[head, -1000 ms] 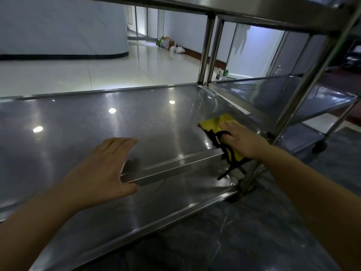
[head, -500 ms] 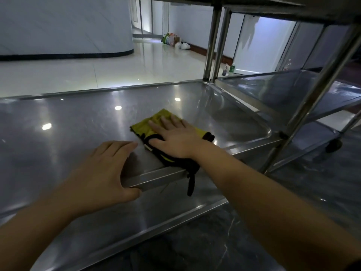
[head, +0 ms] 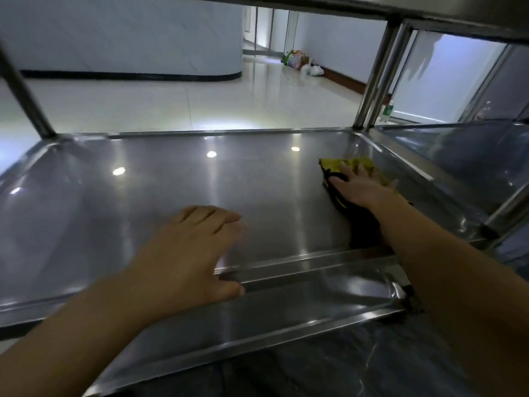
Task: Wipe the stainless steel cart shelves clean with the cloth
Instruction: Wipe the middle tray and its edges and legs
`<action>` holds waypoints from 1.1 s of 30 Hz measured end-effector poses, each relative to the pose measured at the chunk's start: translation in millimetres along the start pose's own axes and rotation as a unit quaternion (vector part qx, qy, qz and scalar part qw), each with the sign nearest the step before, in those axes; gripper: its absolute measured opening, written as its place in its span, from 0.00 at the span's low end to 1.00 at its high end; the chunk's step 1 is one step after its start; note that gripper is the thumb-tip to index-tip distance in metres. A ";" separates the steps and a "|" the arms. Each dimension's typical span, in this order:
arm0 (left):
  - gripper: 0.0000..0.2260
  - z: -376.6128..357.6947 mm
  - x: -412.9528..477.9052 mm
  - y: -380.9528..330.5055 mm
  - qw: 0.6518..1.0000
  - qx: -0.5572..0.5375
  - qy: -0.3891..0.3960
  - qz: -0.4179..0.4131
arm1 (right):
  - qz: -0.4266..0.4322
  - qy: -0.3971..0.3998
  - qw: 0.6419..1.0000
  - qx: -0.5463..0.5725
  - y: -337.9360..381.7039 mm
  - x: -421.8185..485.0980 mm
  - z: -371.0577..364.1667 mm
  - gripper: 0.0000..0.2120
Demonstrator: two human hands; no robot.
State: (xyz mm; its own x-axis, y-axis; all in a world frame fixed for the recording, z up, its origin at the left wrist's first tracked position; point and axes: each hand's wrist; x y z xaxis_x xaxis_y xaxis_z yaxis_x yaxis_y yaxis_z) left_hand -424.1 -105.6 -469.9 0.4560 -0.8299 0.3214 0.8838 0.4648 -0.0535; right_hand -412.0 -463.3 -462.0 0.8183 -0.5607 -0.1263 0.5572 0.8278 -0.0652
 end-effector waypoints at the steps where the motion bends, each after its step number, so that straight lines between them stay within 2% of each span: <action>1: 0.36 8.3 -13.9 10.0 1.000 -0.002 -0.001 0.010 | 0.002 0.000 1.000 -0.002 13.5 -4.4 0.3 0.31; 8: 0.33 34.6 -135.9 71.9 0.992 0.024 0.019 0.124 | 0.111 -0.017 0.994 0.000 151.8 -50.6 -0.4 0.32; 14: 0.21 62.7 -218.2 98.3 0.976 0.042 -0.068 0.205 | 0.201 -0.021 0.979 -0.018 304.5 -104.3 4.2 0.32; 18: 0.25 75.9 -267.3 110.5 0.956 0.024 -0.083 0.281 | 0.247 -0.016 0.969 -0.020 399.6 -146.5 6.2 0.33; 22: 0.23 80.7 -299.7 112.5 0.953 0.004 -0.120 0.277 | 0.316 -0.010 0.948 -0.032 475.1 -195.1 5.2 0.33; 25: 0.23 77.7 -305.9 110.7 0.956 -0.010 -0.147 0.254 | 0.382 -0.031 0.922 -0.054 492.8 -225.6 -1.2 0.33; 29: 0.19 68.5 -296.3 108.2 0.957 -0.036 -0.182 0.224 | 0.435 -0.046 0.898 -0.044 454.9 -240.2 -12.0 0.32; 33: 0.20 52.9 -273.3 104.0 0.963 -0.059 -0.184 0.186 | 0.364 -0.047 0.929 -0.042 388.1 -217.2 -15.5 0.31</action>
State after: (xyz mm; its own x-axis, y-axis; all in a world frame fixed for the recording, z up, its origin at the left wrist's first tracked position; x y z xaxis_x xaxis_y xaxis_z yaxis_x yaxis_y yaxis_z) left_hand -462.4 185.8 -513.3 0.6942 -0.4373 0.5718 0.6822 0.6530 -0.3289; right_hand -375.7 -20.0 -475.2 0.9851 0.1517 -0.0813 -0.1578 0.9846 -0.0746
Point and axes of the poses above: each hand's wrist, its own x-axis towards the middle knuckle, its own z-axis out of the back of the hand, y = z × x, and after that the axes turned 8 degrees about -x, right-handed
